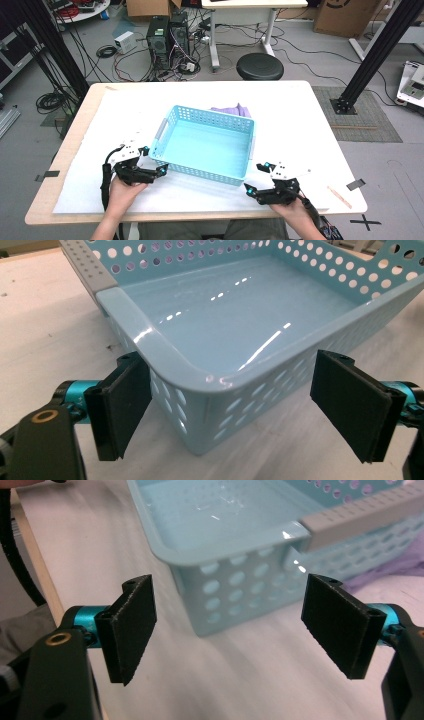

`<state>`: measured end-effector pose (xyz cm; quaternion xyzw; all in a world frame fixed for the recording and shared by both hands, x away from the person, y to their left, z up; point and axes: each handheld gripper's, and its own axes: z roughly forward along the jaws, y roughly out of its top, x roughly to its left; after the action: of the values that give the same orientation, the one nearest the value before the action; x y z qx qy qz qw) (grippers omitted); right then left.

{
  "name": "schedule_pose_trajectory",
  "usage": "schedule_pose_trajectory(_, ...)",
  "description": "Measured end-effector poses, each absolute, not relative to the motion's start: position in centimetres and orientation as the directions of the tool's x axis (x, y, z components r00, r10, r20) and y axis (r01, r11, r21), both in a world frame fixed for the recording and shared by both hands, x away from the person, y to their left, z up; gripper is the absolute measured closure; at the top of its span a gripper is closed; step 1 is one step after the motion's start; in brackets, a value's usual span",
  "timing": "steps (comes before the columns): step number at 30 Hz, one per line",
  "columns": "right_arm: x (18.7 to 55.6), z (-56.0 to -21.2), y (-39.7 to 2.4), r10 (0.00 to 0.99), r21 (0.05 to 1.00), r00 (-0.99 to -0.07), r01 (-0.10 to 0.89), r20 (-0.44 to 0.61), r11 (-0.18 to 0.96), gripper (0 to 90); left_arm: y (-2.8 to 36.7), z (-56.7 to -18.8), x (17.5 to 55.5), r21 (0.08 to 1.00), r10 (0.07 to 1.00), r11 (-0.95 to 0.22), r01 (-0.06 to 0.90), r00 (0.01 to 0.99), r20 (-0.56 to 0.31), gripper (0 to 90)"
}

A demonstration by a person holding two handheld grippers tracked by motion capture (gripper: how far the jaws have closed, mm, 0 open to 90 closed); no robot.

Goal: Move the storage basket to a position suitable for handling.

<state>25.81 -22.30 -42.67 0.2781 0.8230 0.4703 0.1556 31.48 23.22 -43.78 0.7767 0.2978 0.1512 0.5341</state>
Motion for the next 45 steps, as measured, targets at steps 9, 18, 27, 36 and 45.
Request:
schedule_pose_trajectory(9, 27.4, -42.6, -19.4, 0.644, 0.847, -0.764, 0.366, 0.037, 0.385, 20.6, 22.9, -43.6, 32.3, 0.919, 0.618, -0.238, 0.315, 0.779, -0.108, 13.0)
schedule_pose_trajectory(18, 28.6, -41.2, -19.4, 0.635, 0.848, -0.772, 0.334, -0.005, 0.412, 20.5, 22.8, -43.0, 31.9, 0.923, 0.629, -0.254, 0.288, 0.774, -0.069, 17.2)
schedule_pose_trajectory(27, 30.1, -39.3, -20.0, 0.616, 0.869, -0.787, 0.274, -0.045, 0.413, 20.4, 22.1, -41.8, 32.0, 0.932, 0.664, -0.249, 0.263, 0.747, -0.033, 18.0)
schedule_pose_trajectory(36, 32.5, -37.1, -20.5, 0.605, 0.883, -0.789, 0.204, -0.106, 0.422, 20.4, 21.3, -39.8, 33.3, 0.951, 0.692, -0.244, 0.193, 0.722, 0.031, 17.5)
schedule_pose_trajectory(45, 37.5, -37.1, -22.6, 0.601, 0.875, -0.794, 0.221, -0.095, 0.430, 20.1, 18.6, -39.7, 37.7, 0.952, 0.717, -0.242, 0.186, 0.695, 0.046, 14.6)
